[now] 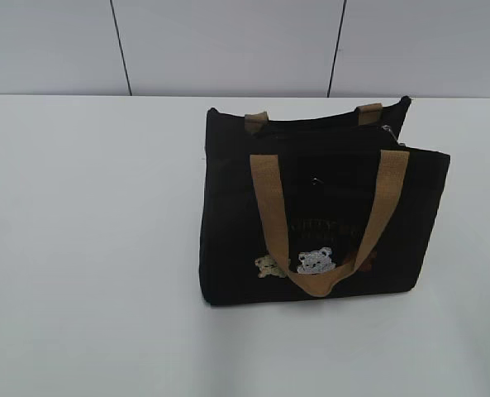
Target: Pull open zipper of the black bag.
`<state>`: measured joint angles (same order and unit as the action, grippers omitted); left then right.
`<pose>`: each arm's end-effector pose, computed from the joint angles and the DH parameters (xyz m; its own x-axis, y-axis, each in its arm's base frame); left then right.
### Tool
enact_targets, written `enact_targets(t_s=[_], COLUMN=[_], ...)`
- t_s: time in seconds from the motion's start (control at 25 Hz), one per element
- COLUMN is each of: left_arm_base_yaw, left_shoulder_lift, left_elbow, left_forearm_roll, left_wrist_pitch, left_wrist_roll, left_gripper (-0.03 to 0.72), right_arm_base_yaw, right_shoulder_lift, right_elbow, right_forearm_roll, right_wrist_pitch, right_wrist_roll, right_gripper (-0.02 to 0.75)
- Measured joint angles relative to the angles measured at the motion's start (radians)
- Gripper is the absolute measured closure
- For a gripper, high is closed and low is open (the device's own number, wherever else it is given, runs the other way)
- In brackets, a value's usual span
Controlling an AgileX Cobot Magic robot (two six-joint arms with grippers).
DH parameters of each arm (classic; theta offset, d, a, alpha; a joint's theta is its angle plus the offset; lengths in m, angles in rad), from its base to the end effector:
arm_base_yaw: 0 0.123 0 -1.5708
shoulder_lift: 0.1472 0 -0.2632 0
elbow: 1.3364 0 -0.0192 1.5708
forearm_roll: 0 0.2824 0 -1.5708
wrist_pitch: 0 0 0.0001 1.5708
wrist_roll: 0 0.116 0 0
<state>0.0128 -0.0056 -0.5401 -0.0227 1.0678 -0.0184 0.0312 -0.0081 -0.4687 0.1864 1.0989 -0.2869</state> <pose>0.0610 -0.0015 0.2937 -0.4212 -0.0347 -0.9063 -0.0071 0.9994 -0.0350 0.0659 0.0212 0.2690 -0.4585 -0.2117 -0.8631 -0.2705 0.9584 -0.0914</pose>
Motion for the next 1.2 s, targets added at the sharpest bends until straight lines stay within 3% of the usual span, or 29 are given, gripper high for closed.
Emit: enact_targets(t_s=[1.2], left_arm_base_yaw=[0.000], left_shoulder_lift=[0.000], left_elbow=[0.000], left_forearm_roll=[0.000], left_wrist_pitch=[0.000], left_wrist_roll=[0.000], left_gripper=[0.447], right_arm_base_yaw=[0.000], right_shoulder_lift=[0.000], right_elbow=[0.000], right_forearm_roll=[-0.014], right_wrist_pitch=[0.000], right_wrist_roll=[-0.001], right_gripper=[0.258])
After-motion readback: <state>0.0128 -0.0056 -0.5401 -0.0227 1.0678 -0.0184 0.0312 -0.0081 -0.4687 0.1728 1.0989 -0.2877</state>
